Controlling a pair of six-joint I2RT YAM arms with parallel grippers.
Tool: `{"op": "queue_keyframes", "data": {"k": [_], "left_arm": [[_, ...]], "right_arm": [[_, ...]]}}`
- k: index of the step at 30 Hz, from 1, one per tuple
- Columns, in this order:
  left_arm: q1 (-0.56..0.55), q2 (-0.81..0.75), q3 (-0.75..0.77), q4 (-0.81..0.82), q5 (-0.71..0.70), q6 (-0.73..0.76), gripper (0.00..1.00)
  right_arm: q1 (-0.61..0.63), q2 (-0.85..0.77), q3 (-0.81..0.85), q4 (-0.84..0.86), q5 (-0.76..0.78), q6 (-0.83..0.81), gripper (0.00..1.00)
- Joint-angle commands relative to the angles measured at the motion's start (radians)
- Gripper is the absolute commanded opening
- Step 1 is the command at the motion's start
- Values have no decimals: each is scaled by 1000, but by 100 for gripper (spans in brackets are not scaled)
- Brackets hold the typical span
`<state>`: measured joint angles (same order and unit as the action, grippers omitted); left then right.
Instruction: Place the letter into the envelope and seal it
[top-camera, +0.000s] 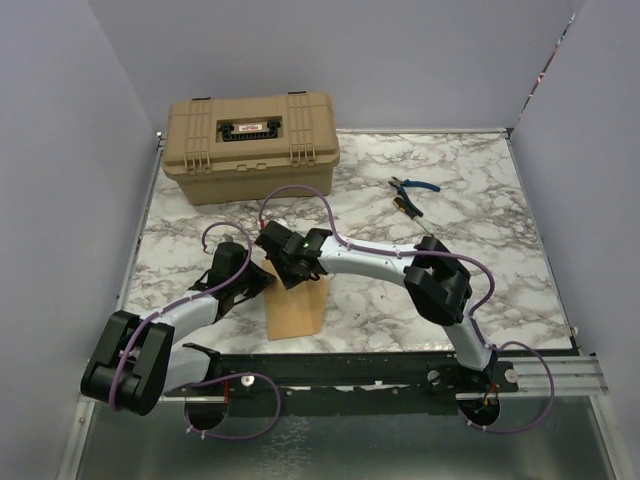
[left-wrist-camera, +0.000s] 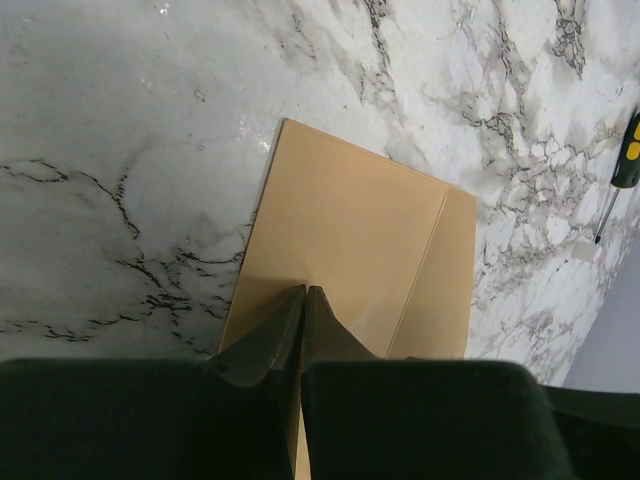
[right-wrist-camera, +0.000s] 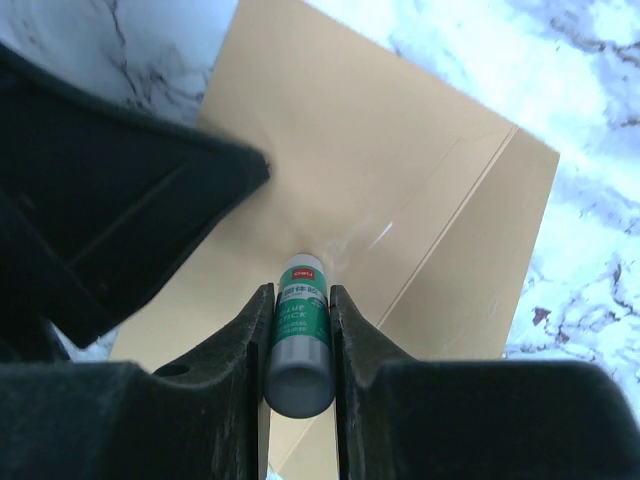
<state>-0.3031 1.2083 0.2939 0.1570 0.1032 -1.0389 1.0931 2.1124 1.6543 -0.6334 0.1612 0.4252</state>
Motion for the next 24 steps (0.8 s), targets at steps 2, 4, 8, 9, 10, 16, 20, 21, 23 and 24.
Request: {"op": "queue_keyframes", "data": {"k": [2,4,8,9,10,16,20,21,23,24], "left_arm": [[13,41,-38,-140,-77,47,4],[14,40,-39,-140,-77,48,4],[14,42,-41,-139,-78,49,4],[15,43,-41,-138,-78,48,4],[16,43,-41,-137,-78,48,4],[15,43,-45,-136,-78,47,4],[17,42,-48,-136,-78,46,4],[17,41,-50,-136,-78,45,4],[18,40,-50,-136,-77,45,4],[18,39,-50,-136,-77,46,4]], "right_arm": [[-16,75,30,-48,48,-21,0],[-15,55,4,-43,14,-21,0],[16,6,-67,-40,-35,-5,0],[22,-2,-80,-43,-46,1,0],[35,-10,-93,-44,-57,9,0],[68,-56,-152,-38,-109,35,1],[70,-73,-169,-19,-119,22,0],[70,-69,-166,-19,-106,24,0],[69,-46,-147,-28,-75,14,0],[67,-35,-133,-34,-53,12,0]]}}
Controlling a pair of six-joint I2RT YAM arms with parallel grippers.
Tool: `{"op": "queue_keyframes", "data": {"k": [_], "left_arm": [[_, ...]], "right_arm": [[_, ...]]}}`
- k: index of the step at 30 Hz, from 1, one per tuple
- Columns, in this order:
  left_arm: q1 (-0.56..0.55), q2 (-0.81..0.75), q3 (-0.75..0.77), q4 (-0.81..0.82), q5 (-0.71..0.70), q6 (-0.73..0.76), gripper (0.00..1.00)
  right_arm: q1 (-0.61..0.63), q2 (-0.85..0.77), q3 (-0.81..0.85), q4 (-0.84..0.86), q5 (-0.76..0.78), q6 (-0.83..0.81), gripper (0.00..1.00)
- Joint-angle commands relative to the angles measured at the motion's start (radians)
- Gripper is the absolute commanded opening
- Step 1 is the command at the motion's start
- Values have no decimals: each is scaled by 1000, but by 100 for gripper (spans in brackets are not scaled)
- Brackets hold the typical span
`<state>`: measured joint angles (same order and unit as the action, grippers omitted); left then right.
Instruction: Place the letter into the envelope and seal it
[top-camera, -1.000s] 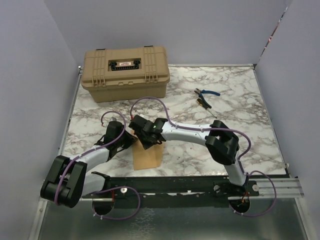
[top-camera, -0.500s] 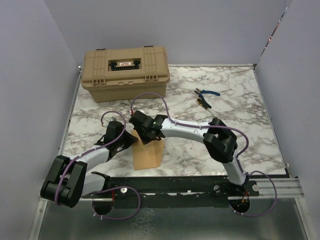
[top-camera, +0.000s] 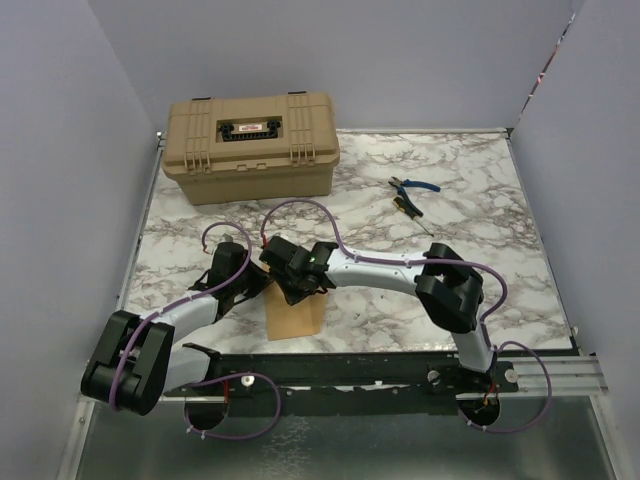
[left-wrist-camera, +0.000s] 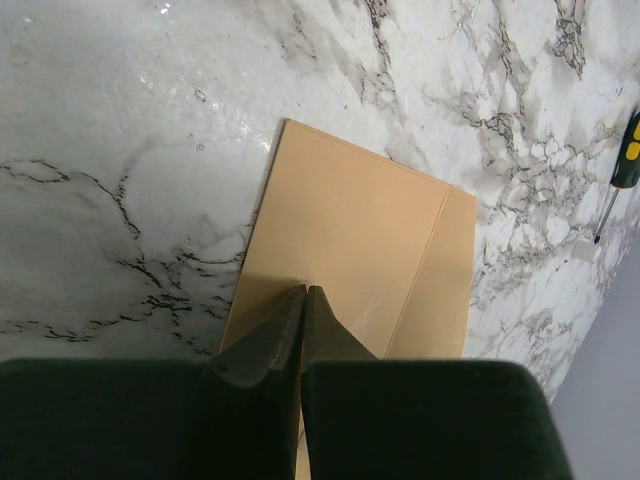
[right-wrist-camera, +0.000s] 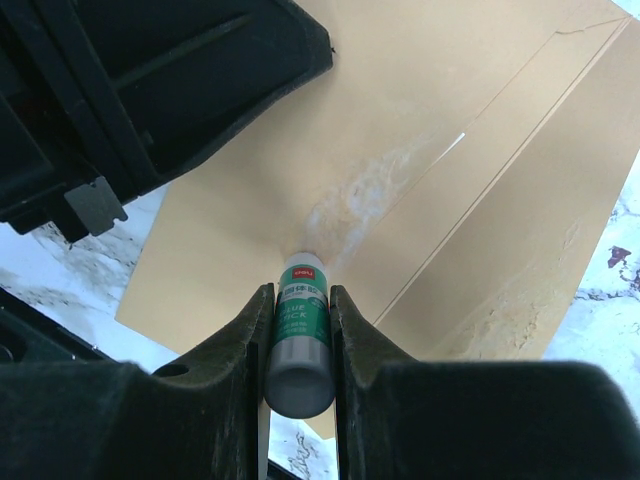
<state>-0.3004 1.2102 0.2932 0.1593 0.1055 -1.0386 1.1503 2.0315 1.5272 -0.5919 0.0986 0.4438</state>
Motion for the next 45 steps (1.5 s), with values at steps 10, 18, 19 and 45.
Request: {"op": "queue_keyframes", "data": {"k": [10,18,19,45], "left_arm": [[18,40,-47,-138,-75,50,4],[20,43,-43,-138,-75,51,4],[21,43,-43,-138,-74,52,4],[26,44,-52,-135,-69,53,4]], "right_arm": [[-62,122,95,-93,93,-17,0],[-64,142,138,-90,98,-17,0],[-64,135,133,-85,87,-21,0],[-69,86,81,-80,111,-22,0]]}}
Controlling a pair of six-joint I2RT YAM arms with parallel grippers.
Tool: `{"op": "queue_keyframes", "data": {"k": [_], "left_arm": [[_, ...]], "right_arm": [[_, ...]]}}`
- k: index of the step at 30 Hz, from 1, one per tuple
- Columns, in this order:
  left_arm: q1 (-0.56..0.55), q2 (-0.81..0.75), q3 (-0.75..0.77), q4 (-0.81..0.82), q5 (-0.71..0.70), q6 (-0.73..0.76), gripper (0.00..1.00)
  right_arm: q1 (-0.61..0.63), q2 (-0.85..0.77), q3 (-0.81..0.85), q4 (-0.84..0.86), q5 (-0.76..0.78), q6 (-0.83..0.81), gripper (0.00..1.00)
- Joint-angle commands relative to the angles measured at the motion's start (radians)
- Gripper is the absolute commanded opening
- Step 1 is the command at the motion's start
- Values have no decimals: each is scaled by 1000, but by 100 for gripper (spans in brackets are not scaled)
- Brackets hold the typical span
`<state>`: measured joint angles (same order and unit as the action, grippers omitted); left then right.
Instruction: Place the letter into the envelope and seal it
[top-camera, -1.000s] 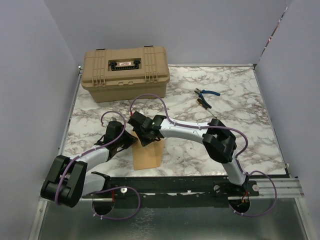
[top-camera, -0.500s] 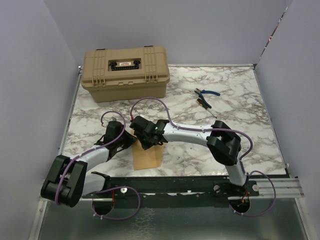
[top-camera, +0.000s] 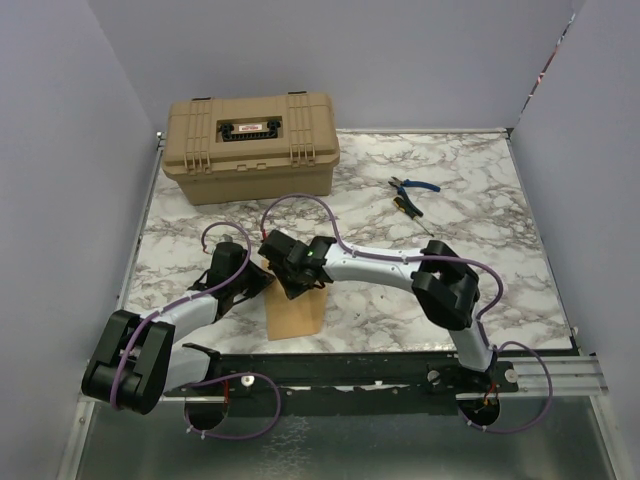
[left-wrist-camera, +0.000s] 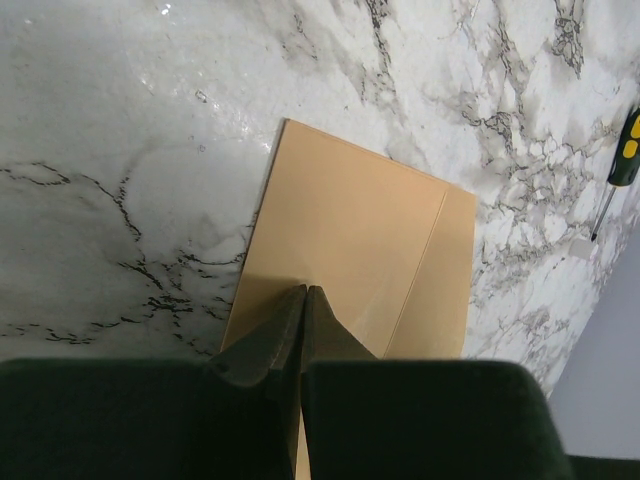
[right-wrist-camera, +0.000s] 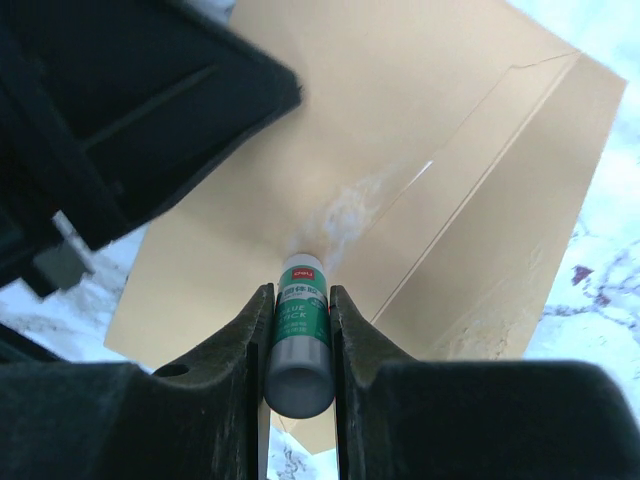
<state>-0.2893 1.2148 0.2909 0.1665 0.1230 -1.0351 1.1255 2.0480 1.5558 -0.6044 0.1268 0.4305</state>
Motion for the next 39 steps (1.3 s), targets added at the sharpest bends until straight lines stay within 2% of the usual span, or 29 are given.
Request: {"op": "queue_keyframes", "data": {"k": [1,7,12,22,29,32,35,39], "left_arm": [[15,40,-50,-142,-85,50,4],[16,45,-46,-142,-84,52,4],[17,52,-43,-136,-80,57,4],[22,80,-29,-124,-63,77,4],[24,75,-15,-122,-32,88,4],[25,55,2,-109,1,106,6],[25,20,24,-91,44,128,13],[25,-29,65,-82,115,168,34]], "right_arm": [[-51,79,72,-70,91,-16,0],[-67,121,156,-73,84,-56,0],[-65,69,122,7,18,-79,0],[-77,31,177,51,72,-48,0],[-128,-129,32,146,63,45,0],[-179,-219,-84,191,26,111,0],[-255,-329,-250,282,-25,179,0],[-401,-440,-455,439,-188,278,0]]}}
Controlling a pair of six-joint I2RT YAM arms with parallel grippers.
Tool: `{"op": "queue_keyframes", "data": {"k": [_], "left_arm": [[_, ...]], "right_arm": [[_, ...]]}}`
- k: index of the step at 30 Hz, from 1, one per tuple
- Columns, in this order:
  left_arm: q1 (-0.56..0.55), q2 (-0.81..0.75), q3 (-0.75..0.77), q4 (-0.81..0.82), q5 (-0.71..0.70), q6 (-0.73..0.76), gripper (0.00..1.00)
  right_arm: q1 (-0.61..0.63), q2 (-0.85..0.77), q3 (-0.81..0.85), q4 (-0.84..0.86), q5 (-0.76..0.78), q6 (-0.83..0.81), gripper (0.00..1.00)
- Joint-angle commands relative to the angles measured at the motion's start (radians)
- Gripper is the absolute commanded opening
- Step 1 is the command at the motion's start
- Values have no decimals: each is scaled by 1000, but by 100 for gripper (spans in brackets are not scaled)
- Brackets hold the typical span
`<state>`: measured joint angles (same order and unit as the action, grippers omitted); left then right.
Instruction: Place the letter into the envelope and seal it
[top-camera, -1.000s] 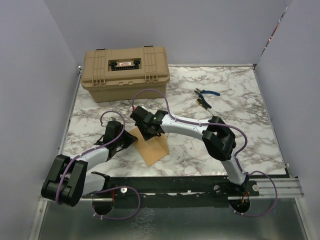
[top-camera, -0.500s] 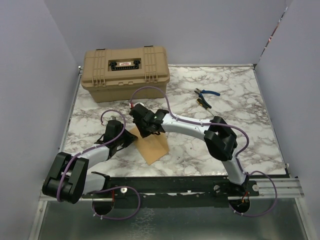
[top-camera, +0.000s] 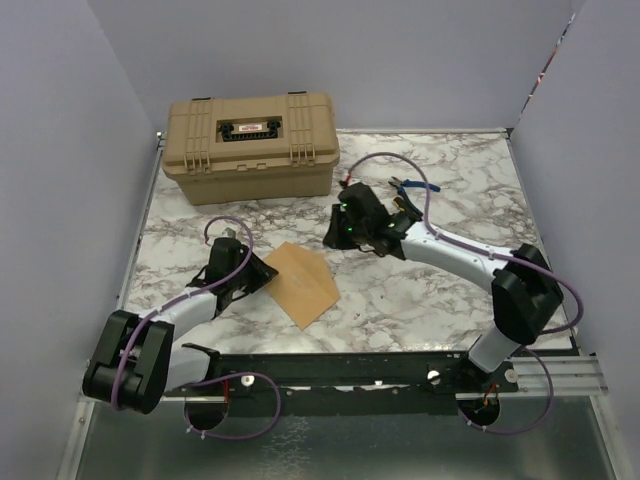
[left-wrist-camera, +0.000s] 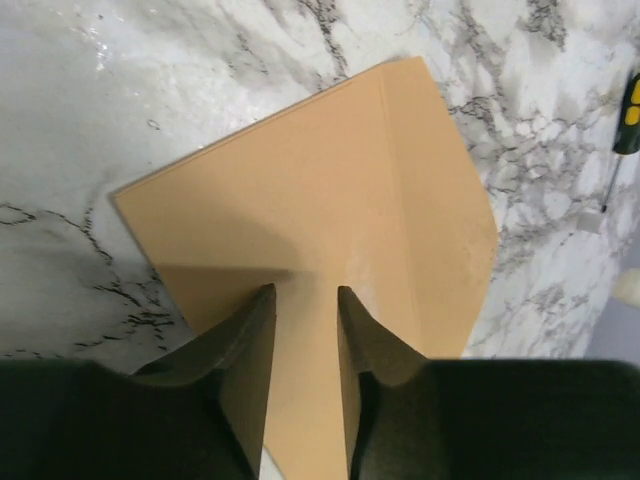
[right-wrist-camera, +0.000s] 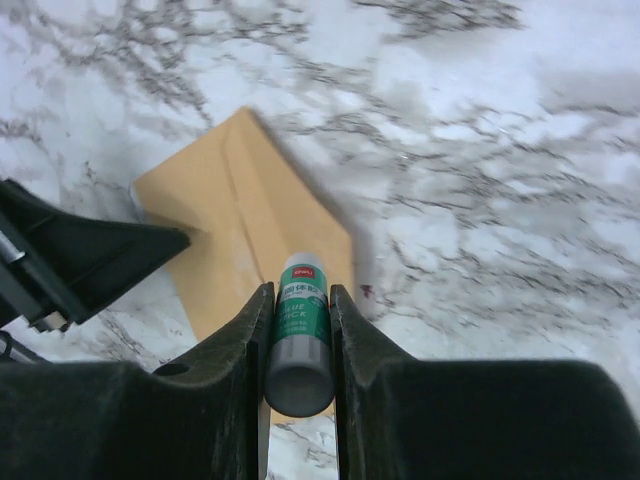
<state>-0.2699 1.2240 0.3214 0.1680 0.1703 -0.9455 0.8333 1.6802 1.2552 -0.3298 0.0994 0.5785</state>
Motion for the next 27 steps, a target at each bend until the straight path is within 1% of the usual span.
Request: {"op": "queue_keyframes", "data": {"k": [1,3,5,7,10,12,14,19,21,24,27], "left_arm": [[6,-48,43,-86,80,86,40],[6,-65,54,-89,102,98,49],[6,-75,62,-92,115,105,54],[6,-88,61,-96,113,113,59],[5,-115,65,-113,81,125,71],[6,-133,73,-136,60,135,76],[7,-145,83,-153,38,144,79],[7,-149,114,-223,-20,163,86],[8,-142,124,-232,-22,183,88],[8,-123,133,-247,-53,192,88],[7,-111,139,-258,-84,196,88]], "right_arm": [[-147,-85,-197,208,-202,147,0],[-210,-90,-253,304,-279,179,0],[-258,-63,-272,377,-358,207,0],[-280,-11,-259,437,-413,224,1],[-305,78,-213,523,-484,260,1],[-320,145,-178,577,-520,300,2],[-336,216,-143,626,-556,340,3],[-352,343,-42,667,-610,389,11],[-354,386,-2,668,-626,394,13],[-355,453,64,642,-648,395,13],[-357,493,91,634,-648,393,16]]}}
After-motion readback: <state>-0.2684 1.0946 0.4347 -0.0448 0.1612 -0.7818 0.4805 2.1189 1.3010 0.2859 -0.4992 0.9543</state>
